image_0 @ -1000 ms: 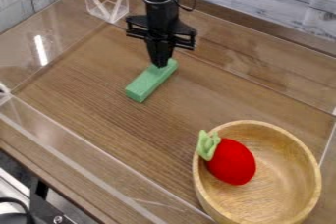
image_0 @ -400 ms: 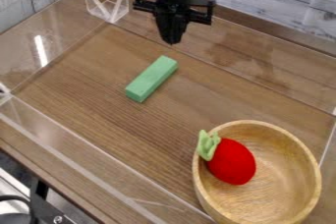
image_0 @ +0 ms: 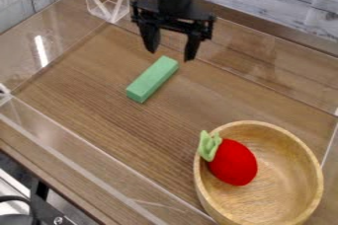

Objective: Put the green stick in the brown bowl

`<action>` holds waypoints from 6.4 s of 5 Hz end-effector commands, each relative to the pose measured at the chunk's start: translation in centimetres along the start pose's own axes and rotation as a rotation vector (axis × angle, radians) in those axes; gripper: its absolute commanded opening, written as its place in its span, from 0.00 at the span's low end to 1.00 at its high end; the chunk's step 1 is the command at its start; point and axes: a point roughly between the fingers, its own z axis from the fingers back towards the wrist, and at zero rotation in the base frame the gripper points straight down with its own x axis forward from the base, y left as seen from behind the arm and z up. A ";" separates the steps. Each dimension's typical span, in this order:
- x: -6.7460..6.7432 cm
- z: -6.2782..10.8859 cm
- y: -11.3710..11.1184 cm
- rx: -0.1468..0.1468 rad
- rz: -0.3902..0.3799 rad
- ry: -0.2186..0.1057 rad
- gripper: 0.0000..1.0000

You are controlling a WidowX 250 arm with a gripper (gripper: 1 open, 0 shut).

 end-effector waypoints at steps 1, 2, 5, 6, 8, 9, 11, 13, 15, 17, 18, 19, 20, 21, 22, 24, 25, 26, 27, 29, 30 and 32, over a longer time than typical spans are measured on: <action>-0.2 -0.7 0.0 0.018 0.055 -0.009 1.00; -0.8 -2.2 0.3 0.028 0.075 0.008 1.00; -3.3 -5.4 0.0 0.045 0.094 0.034 0.00; -3.3 -4.8 0.2 0.047 0.118 0.034 0.00; -2.5 -0.5 0.7 0.033 0.167 0.010 0.00; -2.3 2.2 -0.4 0.007 0.159 0.007 0.00; -4.6 5.0 -5.4 -0.034 0.098 0.011 0.00; -4.7 4.0 -2.9 -0.026 0.124 0.028 1.00; -3.5 2.7 -3.8 -0.028 -0.015 0.036 1.00; -2.9 0.3 -2.4 -0.015 -0.110 0.037 1.00; -1.8 1.1 1.0 -0.005 -0.117 0.025 1.00; -0.6 1.6 4.5 -0.004 -0.127 0.021 1.00; -0.4 -0.1 4.9 0.001 -0.078 0.035 1.00; -0.4 -1.6 5.1 0.010 -0.031 0.053 1.00; -0.3 -2.8 5.2 0.017 0.014 0.066 1.00; -0.4 -2.2 5.4 -0.009 -0.096 0.070 1.00; 0.5 -2.6 6.0 -0.011 -0.085 0.073 1.00; 1.0 -2.9 6.3 -0.016 -0.080 0.079 1.00; 0.6 -3.3 5.0 -0.016 -0.028 0.090 1.00; 0.4 -3.8 2.9 -0.020 0.023 0.106 1.00; 0.8 -3.9 2.8 -0.017 0.045 0.105 1.00; 3.1 -3.3 4.6 -0.015 -0.103 0.091 1.00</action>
